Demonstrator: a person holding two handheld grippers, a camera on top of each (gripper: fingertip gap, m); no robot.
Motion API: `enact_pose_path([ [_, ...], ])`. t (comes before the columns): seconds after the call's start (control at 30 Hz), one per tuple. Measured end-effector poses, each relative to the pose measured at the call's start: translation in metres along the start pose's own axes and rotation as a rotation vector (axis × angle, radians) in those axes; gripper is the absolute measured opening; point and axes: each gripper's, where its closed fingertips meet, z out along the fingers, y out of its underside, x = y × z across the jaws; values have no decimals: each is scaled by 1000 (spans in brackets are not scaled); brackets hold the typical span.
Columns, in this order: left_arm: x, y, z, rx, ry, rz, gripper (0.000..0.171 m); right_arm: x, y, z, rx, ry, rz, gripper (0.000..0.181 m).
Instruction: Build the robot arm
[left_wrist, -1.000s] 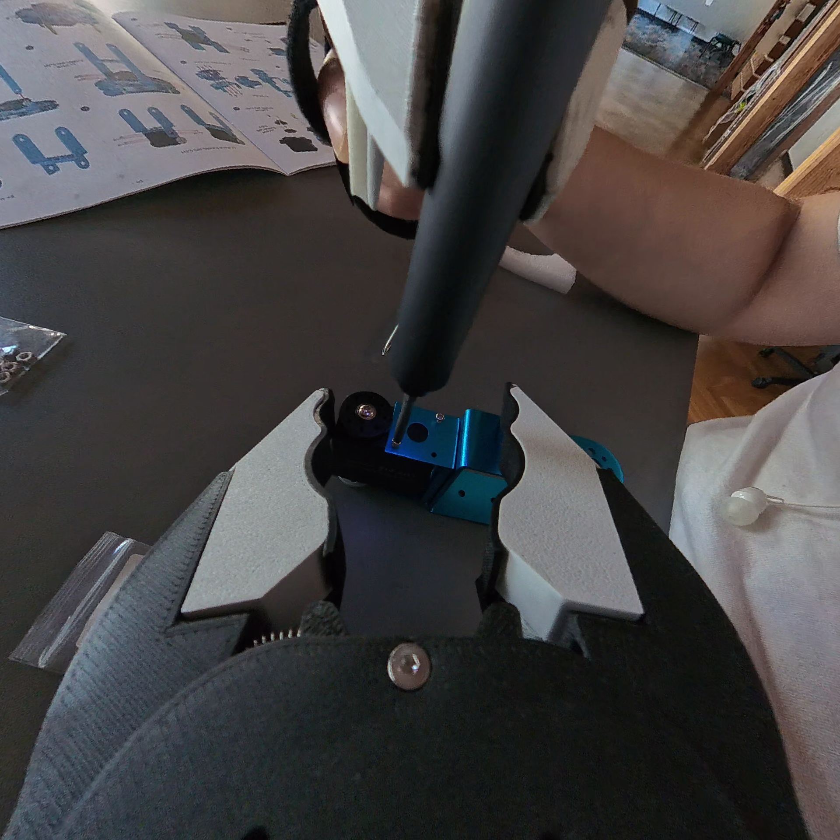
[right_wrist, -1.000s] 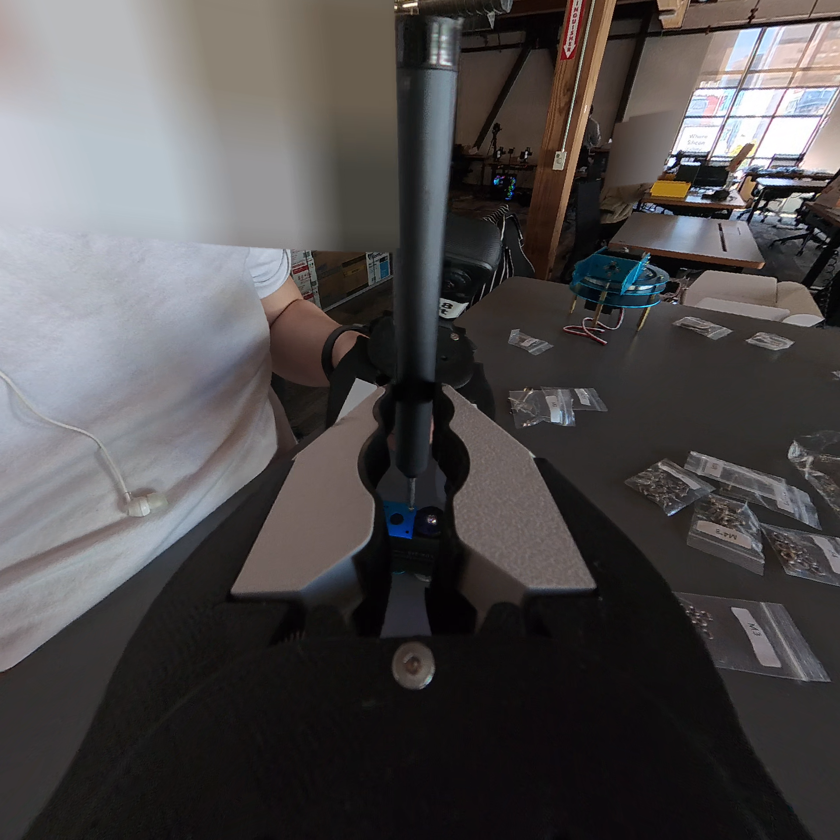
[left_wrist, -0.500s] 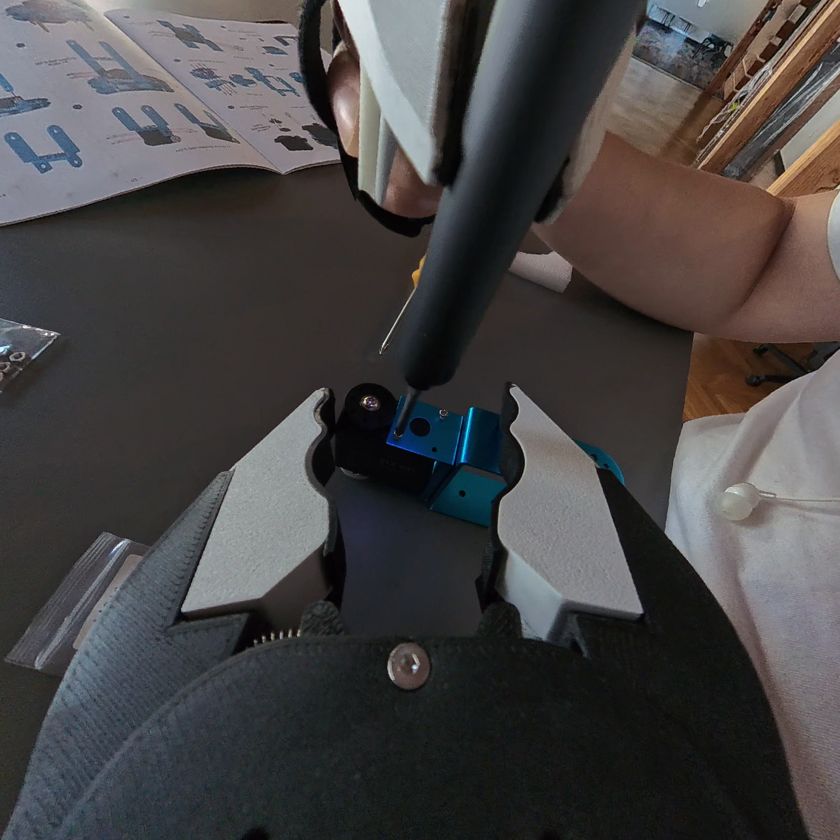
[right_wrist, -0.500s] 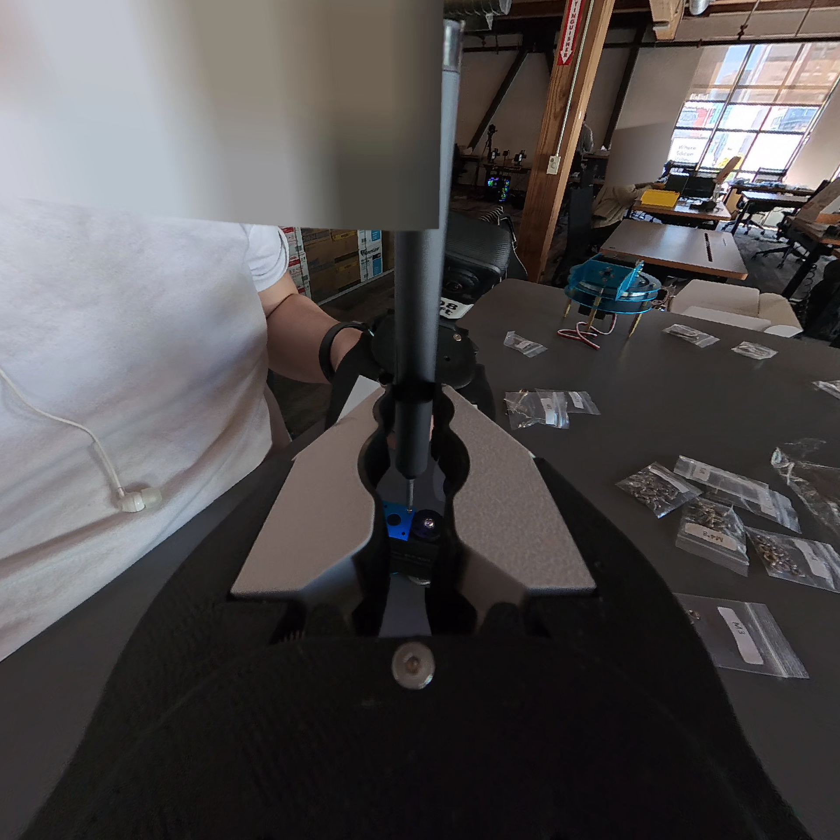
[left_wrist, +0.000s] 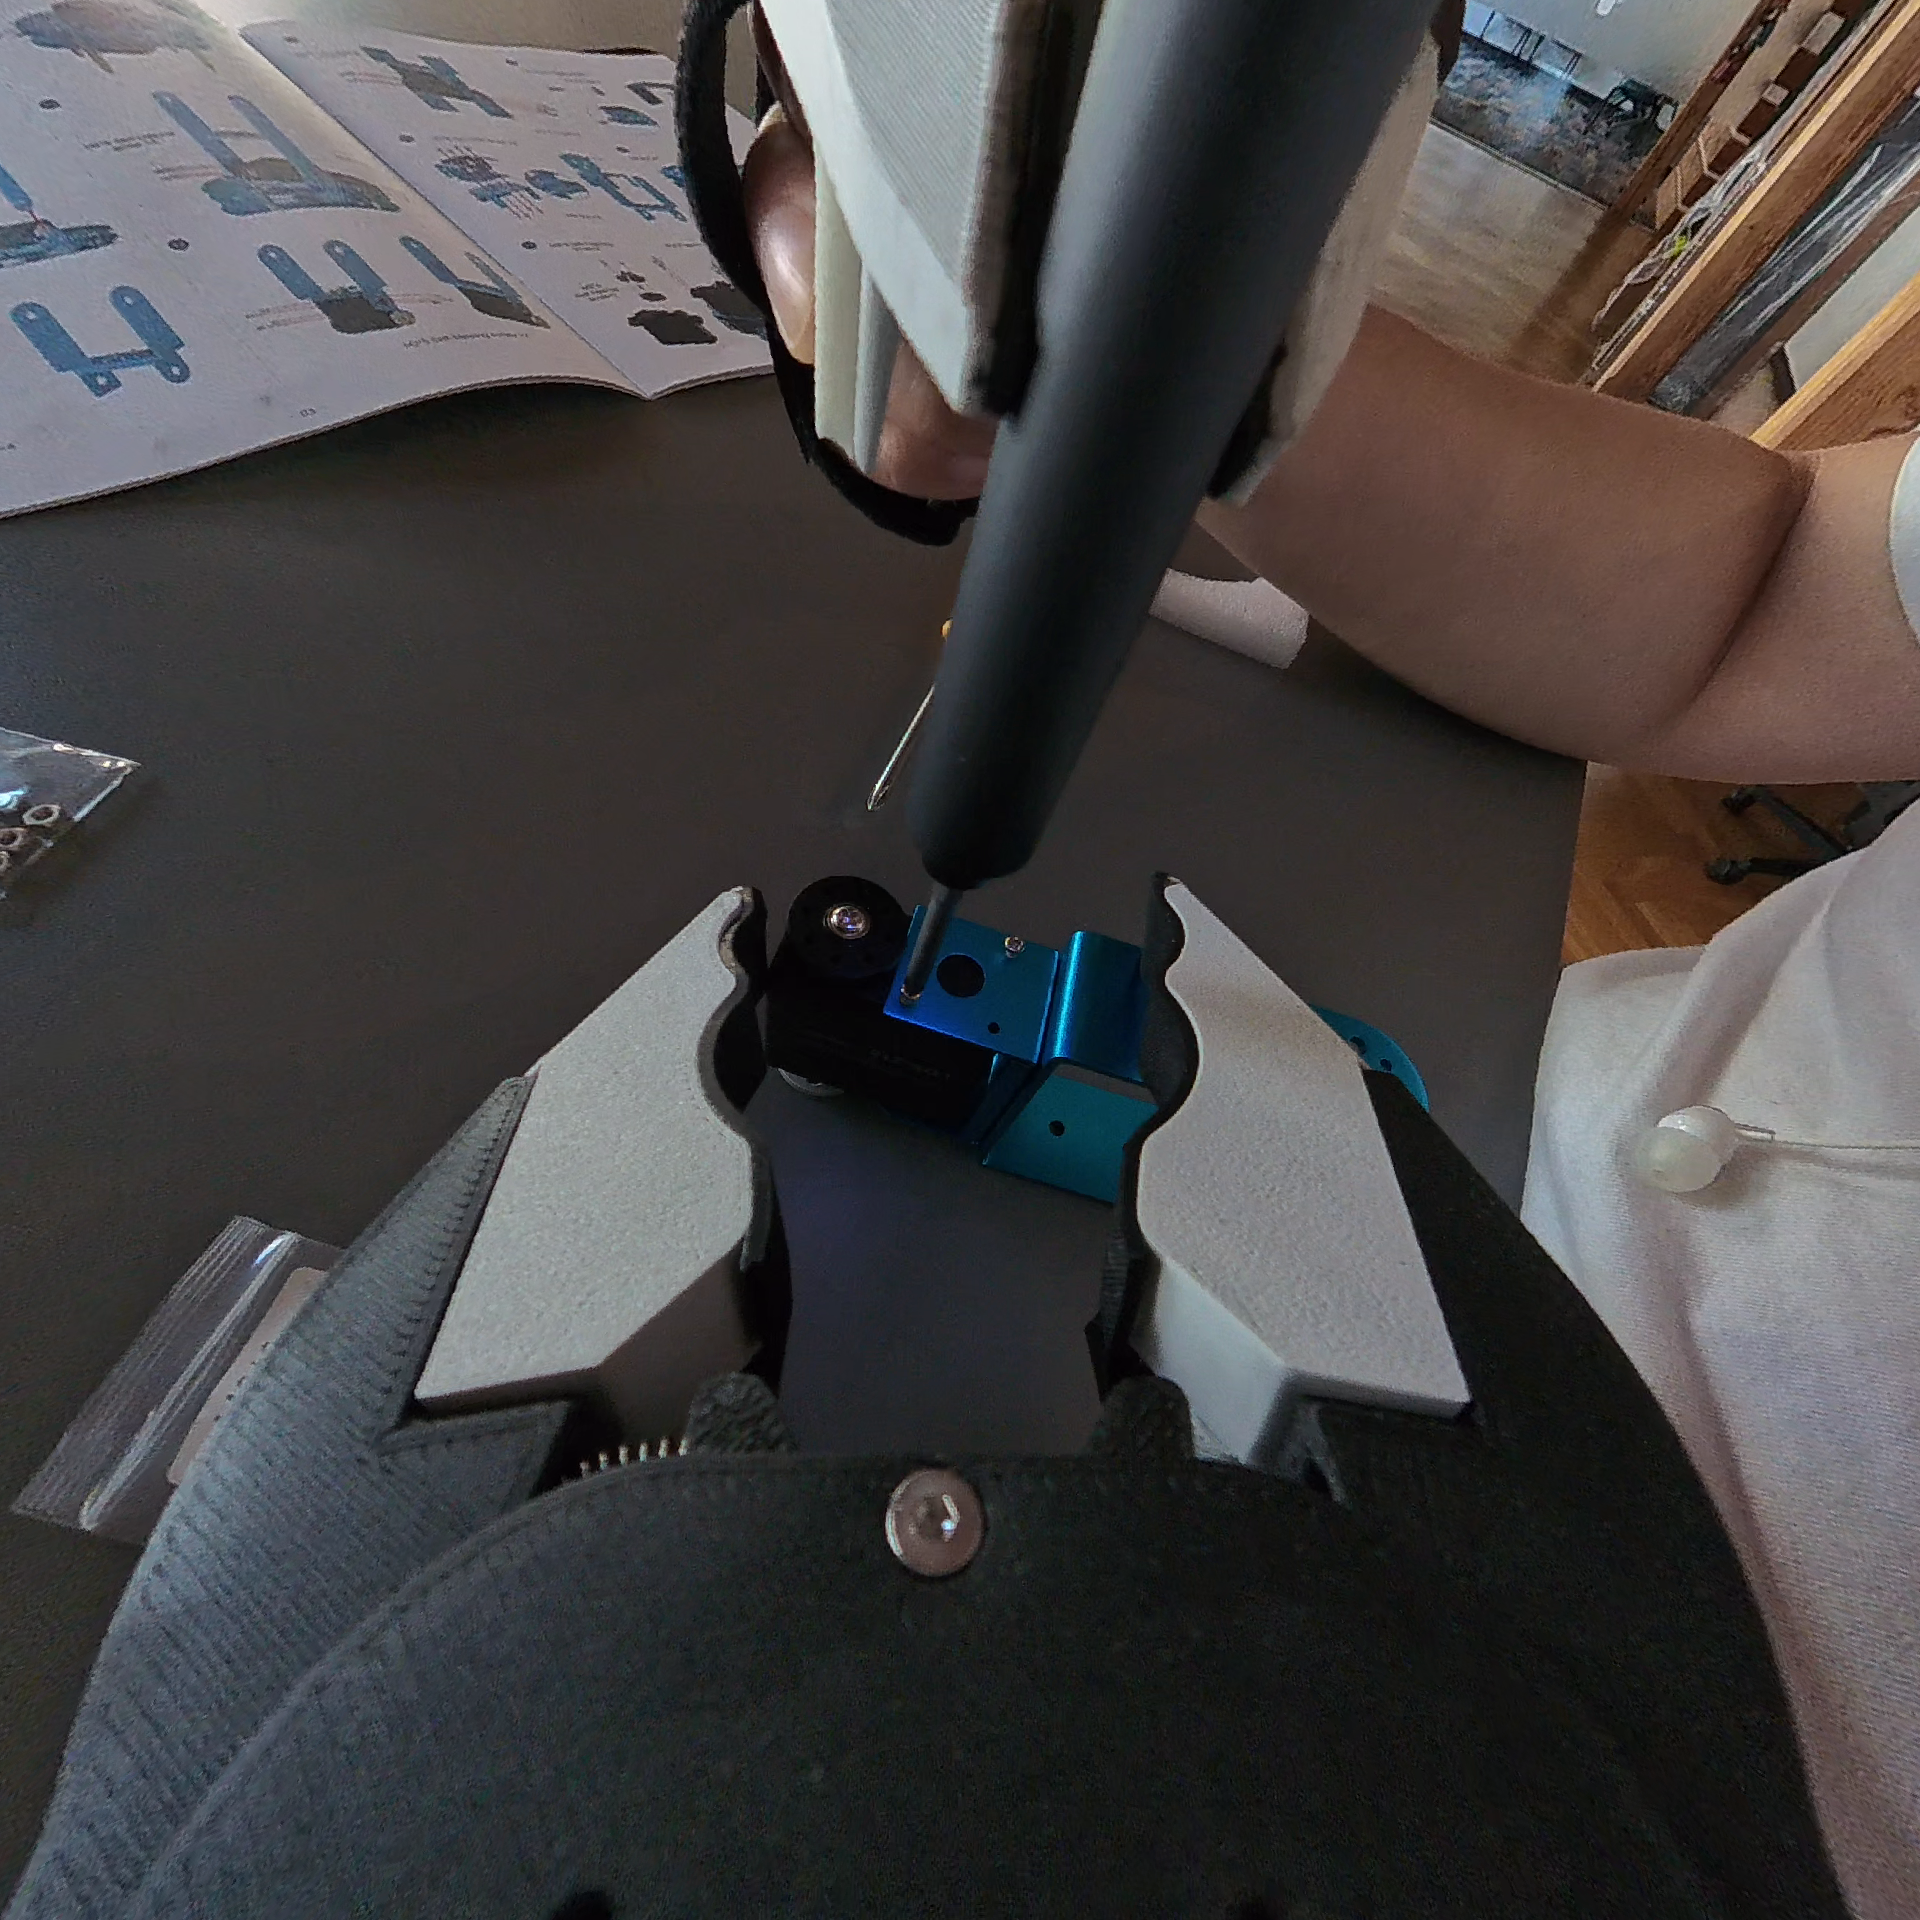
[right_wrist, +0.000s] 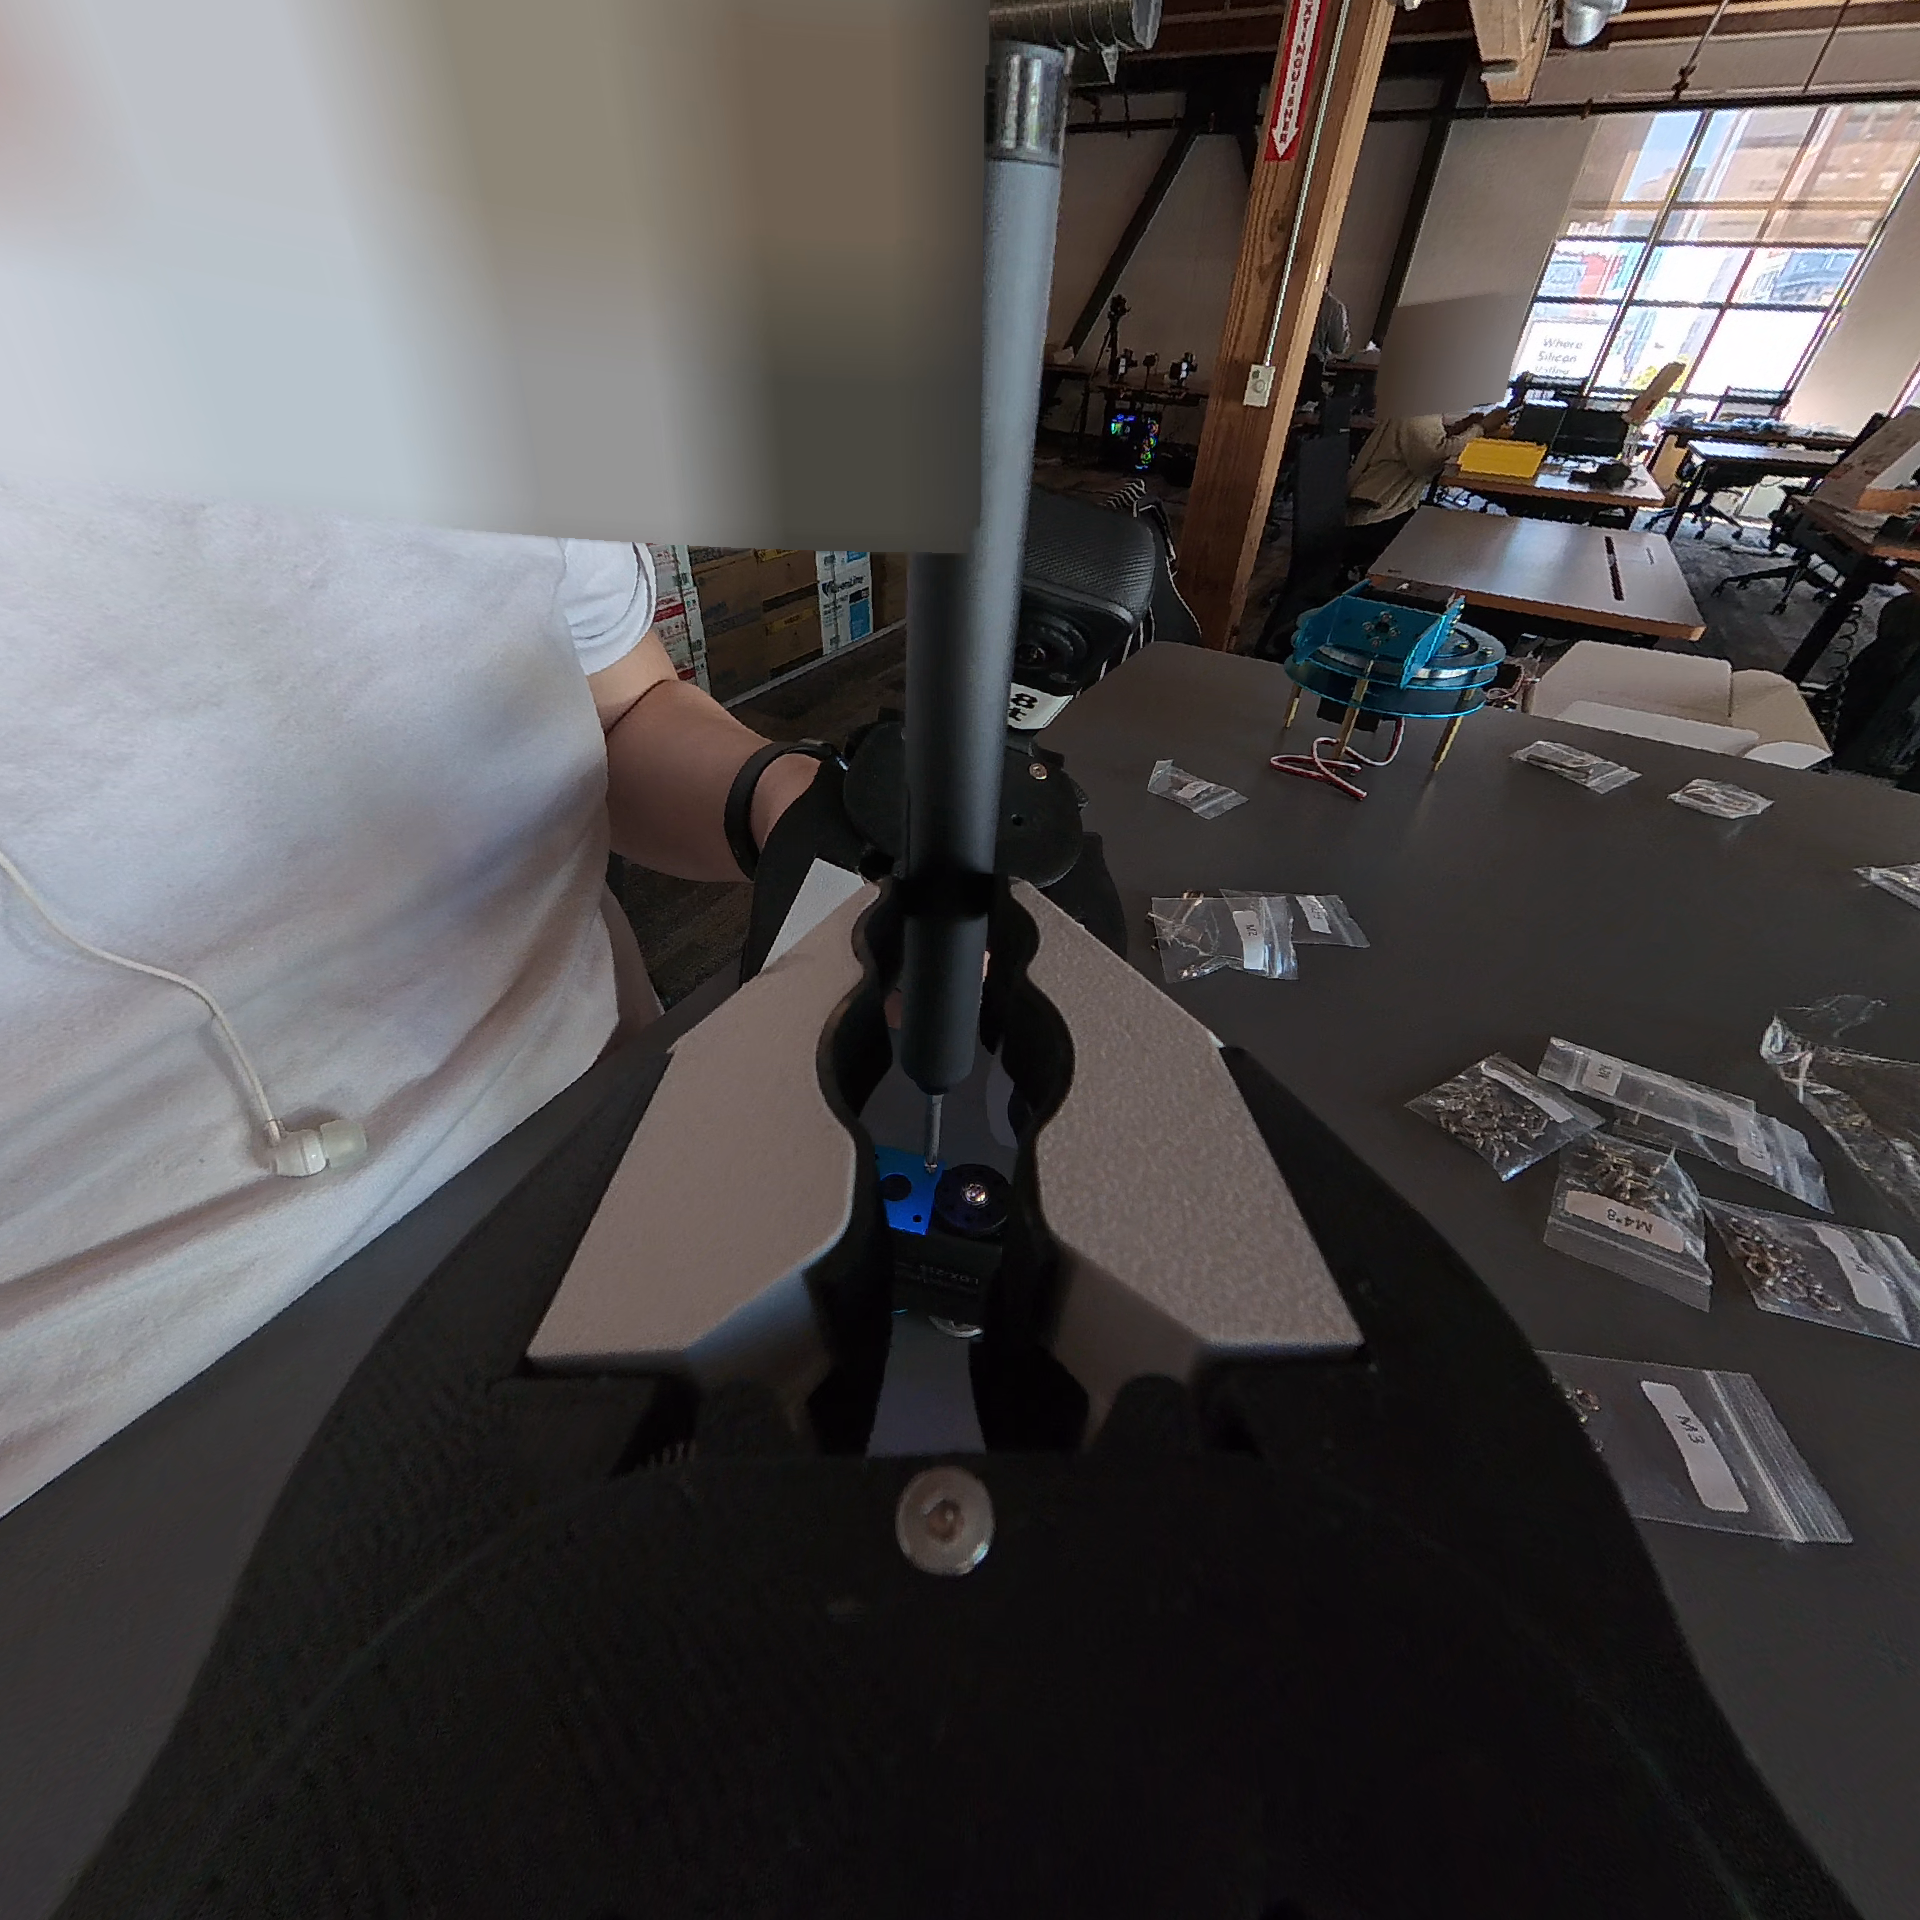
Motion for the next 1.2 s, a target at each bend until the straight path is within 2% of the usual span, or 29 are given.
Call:
enact_pose_path([
  [0.27,0,0,-1,-1,2,2,74,3,0,1,-19,45,13,16],
  [0.4,-3,-6,-14,31,-3,27,78,4,2,0,-37,72,5,17],
  [0.57,-1,-40,-37,168,-6,125,56,5,2,0,-44,85,5,17],
  [0.67,3,-43,-36,163,8,173,36,6,2,0,-64,89,10,17],
  [0.8,0,-46,-36,167,-15,200,17,6,1,2,-50,110,31,16],
  [0.9,-1,-49,-38,166,-14,210,17,7,-1,1,-50,149,14,16],
  [1.0,-6,-53,-46,177,-36,176,43,5,-4,0,-49,158,5,16],
  [1.2,-18,-28,-71,138,-40,85,43,2,-25,-15,32,218,3,16],
])
